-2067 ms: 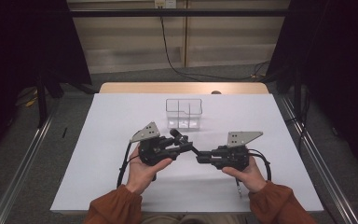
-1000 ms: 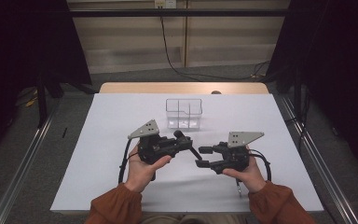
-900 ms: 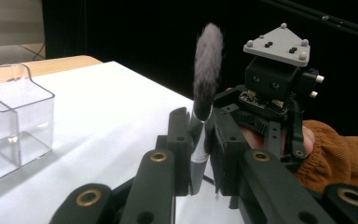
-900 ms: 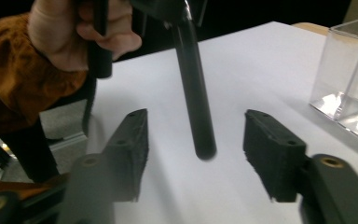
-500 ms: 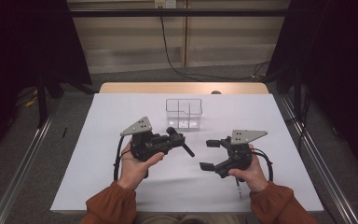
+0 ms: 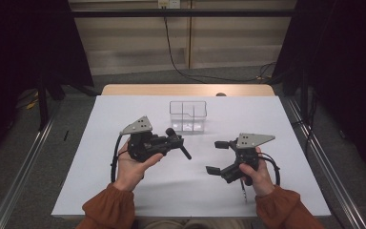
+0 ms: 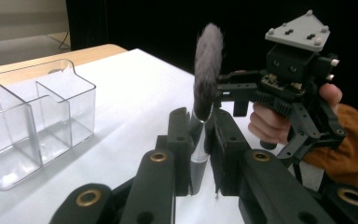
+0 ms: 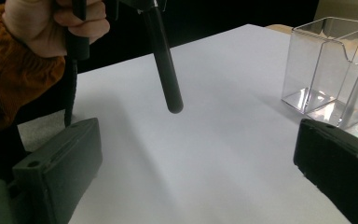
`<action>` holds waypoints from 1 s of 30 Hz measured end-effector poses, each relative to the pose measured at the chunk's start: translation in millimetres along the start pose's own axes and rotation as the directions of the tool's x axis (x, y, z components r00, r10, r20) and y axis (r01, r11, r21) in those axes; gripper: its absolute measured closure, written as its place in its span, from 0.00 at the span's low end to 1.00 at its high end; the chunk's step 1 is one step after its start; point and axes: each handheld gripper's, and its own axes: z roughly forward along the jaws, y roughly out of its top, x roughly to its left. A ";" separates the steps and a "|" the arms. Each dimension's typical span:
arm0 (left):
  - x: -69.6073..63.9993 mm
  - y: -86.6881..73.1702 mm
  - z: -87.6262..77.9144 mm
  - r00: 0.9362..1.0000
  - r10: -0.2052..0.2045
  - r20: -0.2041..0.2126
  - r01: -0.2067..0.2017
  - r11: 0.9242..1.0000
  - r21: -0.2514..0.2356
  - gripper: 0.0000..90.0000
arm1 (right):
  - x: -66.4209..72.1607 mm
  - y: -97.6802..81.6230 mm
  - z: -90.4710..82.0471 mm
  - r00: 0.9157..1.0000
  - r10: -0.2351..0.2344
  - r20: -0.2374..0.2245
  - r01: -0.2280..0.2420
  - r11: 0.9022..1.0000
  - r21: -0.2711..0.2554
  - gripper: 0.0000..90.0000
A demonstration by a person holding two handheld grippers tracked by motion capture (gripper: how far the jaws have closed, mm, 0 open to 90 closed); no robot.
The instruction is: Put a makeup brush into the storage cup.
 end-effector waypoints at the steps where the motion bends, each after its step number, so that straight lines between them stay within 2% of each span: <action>1: -0.1 0.7 -0.6 1.000 0.001 0.001 -0.001 1.000 0.003 0.89 | 0.7 -0.2 0.7 1.000 -0.007 0.002 0.007 1.000 0.000 0.01; 6: -0.8 5.7 -3.3 1.000 0.022 -0.005 -0.022 0.999 0.031 0.89 | 3.1 1.1 3.2 1.000 -0.025 -0.004 0.025 1.000 -0.014 0.01; 7: -0.4 7.4 -3.4 1.000 0.018 0.007 -0.018 0.999 0.047 0.89 | 3.9 1.6 3.7 1.000 -0.031 -0.002 0.031 0.999 -0.012 0.01; 9: -0.3 8.6 -2.8 1.000 0.015 -0.005 -0.014 0.998 0.063 0.89 | 5.2 2.2 5.3 0.999 -0.045 -0.010 0.045 0.999 -0.012 0.01; 12: -0.8 10.2 0.3 1.000 0.016 0.001 -0.016 0.995 0.098 0.89 | 6.8 2.6 7.6 0.998 -0.069 -0.010 0.069 0.998 -0.009 0.01; 14: -1.7 11.3 2.3 1.000 0.027 -0.002 -0.027 0.992 0.124 0.89 | 7.0 2.9 8.6 0.997 -0.073 -0.014 0.073 0.997 -0.008 0.01; 16: -2.7 12.3 3.9 0.999 0.039 0.003 -0.039 0.989 0.143 0.89 | 7.2 3.3 9.8 0.996 -0.094 0.005 0.094 0.995 -0.022 0.00; 18: -4.1 13.5 6.5 0.998 0.056 0.009 -0.056 0.985 0.166 0.89 | 6.6 4.1 10.5 0.996 -0.088 -0.010 0.087 0.996 -0.027 0.00; 22: -5.3 15.3 13.6 0.998 0.062 0.023 -0.066 0.977 0.204 0.88 | 7.1 5.7 13.0 0.994 -0.111 0.006 0.111 0.993 -0.026 0.00; 26: -4.8 15.4 19.5 0.998 0.057 0.028 -0.062 0.970 0.237 0.89 | 7.7 9.4 16.0 0.993 -0.120 -0.002 0.120 0.993 -0.018 0.01; 30: -4.0 13.7 20.8 0.999 0.048 0.021 -0.052 0.967 0.251 0.89 | 7.6 13.9 20.5 0.994 -0.111 -0.023 0.110 0.994 -0.015 0.03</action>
